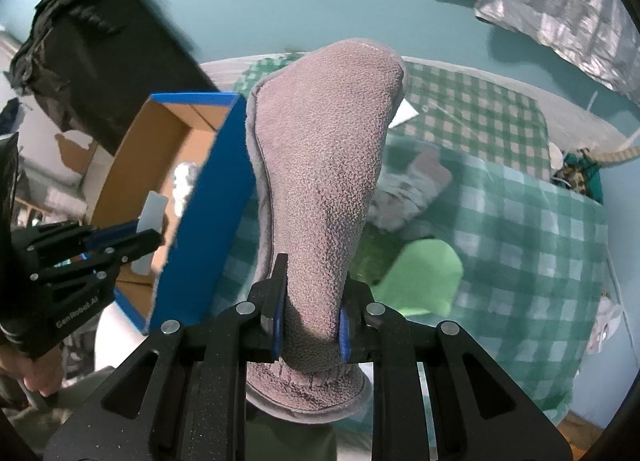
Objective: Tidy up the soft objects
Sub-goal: 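Carry the white foam strip and grey fleece slipper over the box with both tools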
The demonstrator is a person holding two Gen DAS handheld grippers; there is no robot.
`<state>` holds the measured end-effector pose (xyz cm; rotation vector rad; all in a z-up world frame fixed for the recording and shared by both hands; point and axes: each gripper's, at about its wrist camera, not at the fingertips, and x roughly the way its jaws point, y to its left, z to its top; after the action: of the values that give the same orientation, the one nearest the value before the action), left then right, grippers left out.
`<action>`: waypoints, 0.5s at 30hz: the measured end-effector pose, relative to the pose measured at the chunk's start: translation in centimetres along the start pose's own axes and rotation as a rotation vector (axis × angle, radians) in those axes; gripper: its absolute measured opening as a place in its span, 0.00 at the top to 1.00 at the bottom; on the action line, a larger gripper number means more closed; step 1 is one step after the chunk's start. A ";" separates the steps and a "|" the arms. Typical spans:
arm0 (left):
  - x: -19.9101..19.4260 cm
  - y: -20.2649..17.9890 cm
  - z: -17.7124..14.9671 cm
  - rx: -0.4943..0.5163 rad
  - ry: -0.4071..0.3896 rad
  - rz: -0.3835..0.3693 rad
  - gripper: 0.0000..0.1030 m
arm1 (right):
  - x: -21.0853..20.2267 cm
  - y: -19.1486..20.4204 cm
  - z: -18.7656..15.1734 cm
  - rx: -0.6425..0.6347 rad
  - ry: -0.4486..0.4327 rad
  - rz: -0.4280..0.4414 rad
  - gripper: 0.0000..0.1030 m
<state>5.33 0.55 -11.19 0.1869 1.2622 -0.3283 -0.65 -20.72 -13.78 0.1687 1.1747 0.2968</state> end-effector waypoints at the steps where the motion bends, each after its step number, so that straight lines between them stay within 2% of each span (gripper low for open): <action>1: -0.2 0.3 -0.1 -0.004 -0.003 0.004 0.87 | 0.1 0.4 0.2 -0.008 -0.001 0.004 0.82; 15: -1.3 6.5 -1.1 -0.118 -0.015 0.043 0.87 | 2.3 7.0 3.1 -0.118 0.014 0.069 0.82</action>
<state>6.18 7.21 -10.53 0.1109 1.2568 -0.2171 2.01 -13.25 -12.62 0.1042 1.1637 0.4274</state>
